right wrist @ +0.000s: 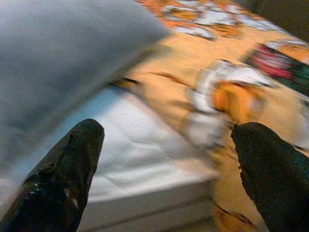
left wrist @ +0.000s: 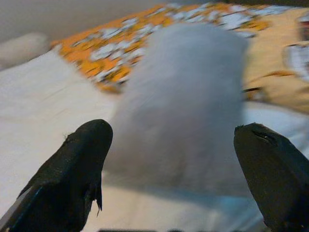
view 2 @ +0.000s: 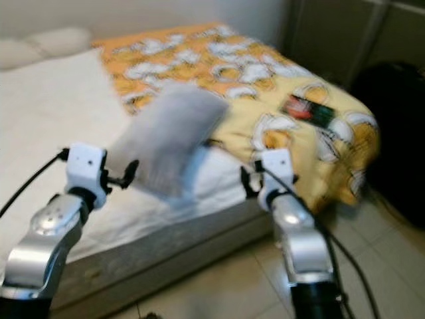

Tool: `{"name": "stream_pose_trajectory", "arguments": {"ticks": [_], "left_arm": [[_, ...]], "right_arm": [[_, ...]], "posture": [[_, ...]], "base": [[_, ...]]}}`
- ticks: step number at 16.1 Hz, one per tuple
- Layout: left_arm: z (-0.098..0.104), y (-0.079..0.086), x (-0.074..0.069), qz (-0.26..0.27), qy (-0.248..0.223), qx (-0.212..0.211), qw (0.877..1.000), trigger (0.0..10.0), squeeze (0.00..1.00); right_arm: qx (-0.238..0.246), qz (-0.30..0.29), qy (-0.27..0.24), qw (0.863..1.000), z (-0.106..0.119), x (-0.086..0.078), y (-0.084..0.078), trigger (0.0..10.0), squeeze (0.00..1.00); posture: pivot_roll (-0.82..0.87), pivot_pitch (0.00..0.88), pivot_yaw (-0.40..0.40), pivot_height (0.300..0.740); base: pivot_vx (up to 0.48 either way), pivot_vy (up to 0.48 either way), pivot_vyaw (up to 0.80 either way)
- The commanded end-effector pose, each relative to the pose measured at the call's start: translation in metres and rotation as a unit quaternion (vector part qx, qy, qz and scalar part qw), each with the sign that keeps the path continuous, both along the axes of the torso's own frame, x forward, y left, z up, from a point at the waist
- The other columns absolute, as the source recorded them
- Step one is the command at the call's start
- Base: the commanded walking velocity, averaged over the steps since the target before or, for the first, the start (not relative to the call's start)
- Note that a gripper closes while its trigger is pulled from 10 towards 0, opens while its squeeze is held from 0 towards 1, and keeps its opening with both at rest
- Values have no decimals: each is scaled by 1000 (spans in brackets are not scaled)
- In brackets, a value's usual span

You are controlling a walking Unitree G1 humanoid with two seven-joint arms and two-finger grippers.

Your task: Clean up the room

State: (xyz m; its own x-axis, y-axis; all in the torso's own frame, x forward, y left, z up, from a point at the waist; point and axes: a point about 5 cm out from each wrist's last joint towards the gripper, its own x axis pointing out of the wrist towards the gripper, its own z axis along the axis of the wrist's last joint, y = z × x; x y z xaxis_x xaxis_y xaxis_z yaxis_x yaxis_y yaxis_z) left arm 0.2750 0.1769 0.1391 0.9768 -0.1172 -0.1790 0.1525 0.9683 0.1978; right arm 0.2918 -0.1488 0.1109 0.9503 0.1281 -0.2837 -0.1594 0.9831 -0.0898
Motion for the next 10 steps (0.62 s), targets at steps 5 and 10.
{"name": "stream_pose_trajectory", "arguments": {"ticks": [5, 10], "left_arm": [[-1, 0, 0, 1, -1, 4, 1000, 10000, 0], [0, 0, 1, 2, -3, 3, 1000, 10000, 0]], "right_arm": [[-18, -9, -3, 1000, 0, 1, -6, 10000, 0], [-24, -10, 1, 1000, -2, 1, -6, 10000, 0]], "posture": [[-29, 0, 42, 740], [-29, 0, 42, 740]], "base": [[321, 0, 0], [313, 0, 0]]}}
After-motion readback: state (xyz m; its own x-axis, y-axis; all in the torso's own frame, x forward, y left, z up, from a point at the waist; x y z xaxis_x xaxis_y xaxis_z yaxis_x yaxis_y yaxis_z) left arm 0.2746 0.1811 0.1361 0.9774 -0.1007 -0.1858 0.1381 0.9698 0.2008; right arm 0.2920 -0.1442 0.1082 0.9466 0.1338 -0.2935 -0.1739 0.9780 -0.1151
